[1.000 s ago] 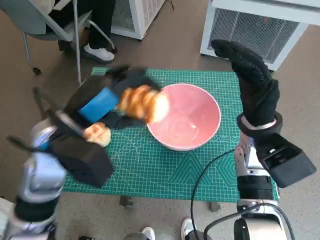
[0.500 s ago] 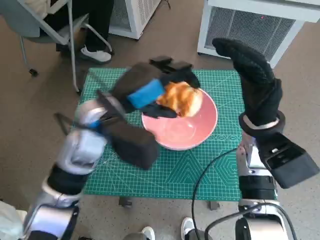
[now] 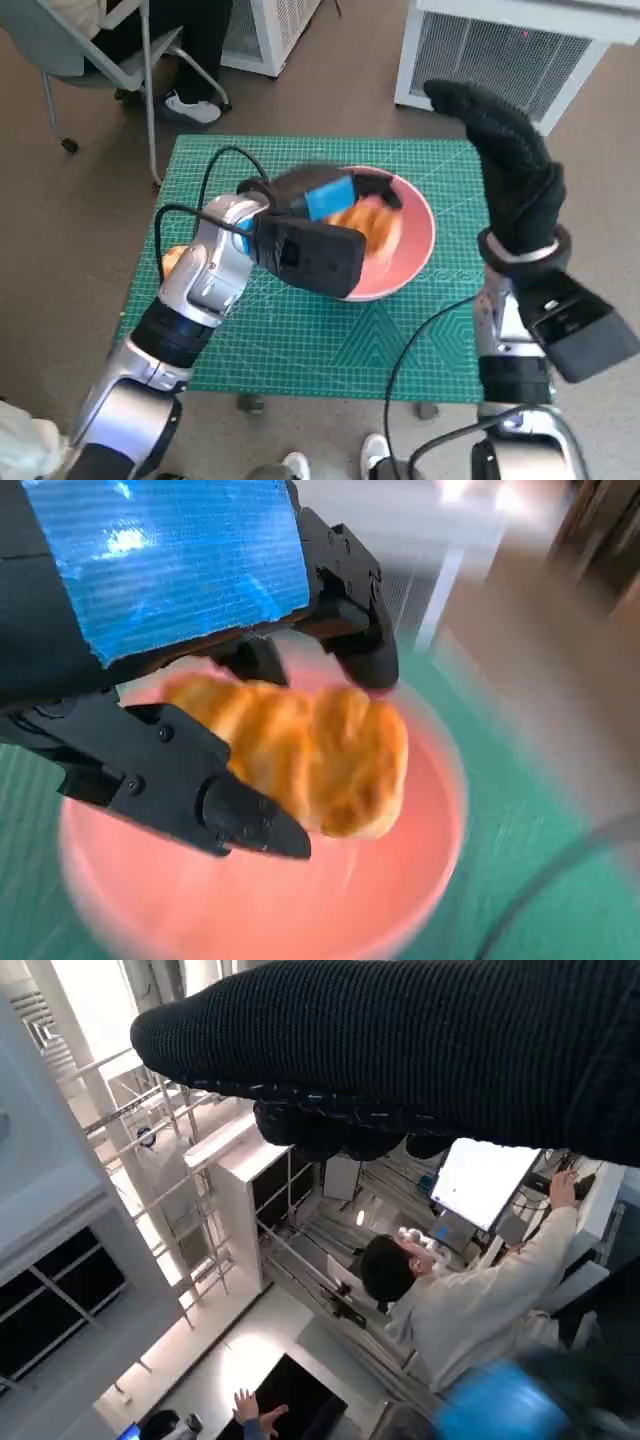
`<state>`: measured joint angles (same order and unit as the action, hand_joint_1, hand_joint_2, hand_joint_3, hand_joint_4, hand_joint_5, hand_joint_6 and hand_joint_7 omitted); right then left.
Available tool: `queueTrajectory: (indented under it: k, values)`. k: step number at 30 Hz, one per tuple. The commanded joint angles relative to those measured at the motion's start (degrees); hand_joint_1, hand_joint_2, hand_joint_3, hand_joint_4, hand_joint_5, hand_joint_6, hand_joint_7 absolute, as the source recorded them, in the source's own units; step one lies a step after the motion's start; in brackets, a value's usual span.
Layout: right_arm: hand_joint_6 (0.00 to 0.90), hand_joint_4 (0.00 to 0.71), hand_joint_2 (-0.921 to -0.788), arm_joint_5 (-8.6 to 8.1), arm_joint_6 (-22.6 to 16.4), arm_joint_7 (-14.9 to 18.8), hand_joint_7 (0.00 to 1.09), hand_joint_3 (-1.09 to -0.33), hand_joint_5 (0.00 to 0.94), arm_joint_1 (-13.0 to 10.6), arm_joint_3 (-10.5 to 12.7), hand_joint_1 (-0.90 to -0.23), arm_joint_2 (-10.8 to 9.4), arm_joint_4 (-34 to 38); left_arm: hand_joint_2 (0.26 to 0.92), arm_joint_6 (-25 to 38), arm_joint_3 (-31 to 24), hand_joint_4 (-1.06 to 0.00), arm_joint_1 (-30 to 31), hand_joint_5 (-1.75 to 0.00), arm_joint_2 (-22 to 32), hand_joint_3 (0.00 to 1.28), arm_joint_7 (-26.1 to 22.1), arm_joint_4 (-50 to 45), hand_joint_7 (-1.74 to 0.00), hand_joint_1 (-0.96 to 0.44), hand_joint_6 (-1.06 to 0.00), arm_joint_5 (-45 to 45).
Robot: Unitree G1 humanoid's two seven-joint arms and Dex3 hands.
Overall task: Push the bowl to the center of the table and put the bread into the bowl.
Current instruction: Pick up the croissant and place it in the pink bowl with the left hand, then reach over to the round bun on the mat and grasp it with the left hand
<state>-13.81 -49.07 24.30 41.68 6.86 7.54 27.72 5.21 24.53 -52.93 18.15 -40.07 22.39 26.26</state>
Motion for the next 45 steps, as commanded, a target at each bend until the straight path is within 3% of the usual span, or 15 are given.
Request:
queueTrajectory:
  k: [1, 7, 13, 18, 30, 37, 45]
  values:
    - [-0.001, -0.001, -0.921, -0.45, 1.12, -0.49, 0.55, -0.849, 0.453, -1.59, -0.11, -0.569, -0.19, -0.92, 0.797, 1.14, -0.71, -0.01, -1.39, -0.01, 0.94, 0.03, -2.41, -1.96, -0.02, -0.21, -0.23, -1.04]
    - [-0.001, -0.001, -0.921, -0.05, 1.29, -0.80, 0.55, -0.846, 0.450, -1.75, -0.19, -0.571, -0.17, -1.10, 0.797, -1.66, -3.56, 0.00, 2.29, 0.00, 2.94, 0.02, 0.27, -6.31, 0.00, -0.23, -0.21, -2.14]
    - [-0.001, -0.001, -0.921, 0.37, 1.34, -1.22, 0.55, -0.847, 0.450, -1.92, -0.38, -0.569, -0.19, -1.39, 0.798, -2.63, -7.53, -0.01, 5.90, 0.00, 7.88, 0.02, -0.61, -14.22, -0.01, -0.21, -0.22, -4.11]
    - [-0.001, -0.001, -0.921, 0.36, 1.51, -1.42, 0.55, -0.847, 0.450, -2.27, -0.57, -0.572, -0.23, -1.98, 0.803, -3.82, -13.76, -0.02, 10.84, -0.01, 13.55, 0.02, -2.27, -19.96, -0.01, -0.24, -0.23, -8.66]
    - [-0.001, -0.001, -0.921, -0.33, 2.32, -1.37, 0.54, -0.849, 0.447, -2.42, -0.79, -0.566, -0.51, -3.19, 0.813, -5.93, -26.84, -0.06, 23.52, -0.02, 26.07, 0.01, -2.61, -23.60, -0.03, -0.25, -0.27, -15.14]
    - [-0.001, -0.001, -0.921, -0.92, 2.25, -0.77, 0.54, -0.843, 0.448, -1.80, -0.77, -0.565, -0.64, -2.23, 0.815, -8.50, -29.87, -0.08, 28.52, -0.01, 29.81, 0.01, -1.00, -20.38, -0.03, -0.24, -0.28, -14.71]
    - [-0.001, -0.001, -0.921, -1.21, 1.11, 0.05, 0.55, -0.827, 0.445, -0.56, -0.55, -0.577, -0.77, 0.58, 0.818, -9.87, -29.02, -0.11, 31.28, -0.01, 30.97, 0.01, 1.27, -16.29, -0.03, -0.23, -0.30, -12.93]
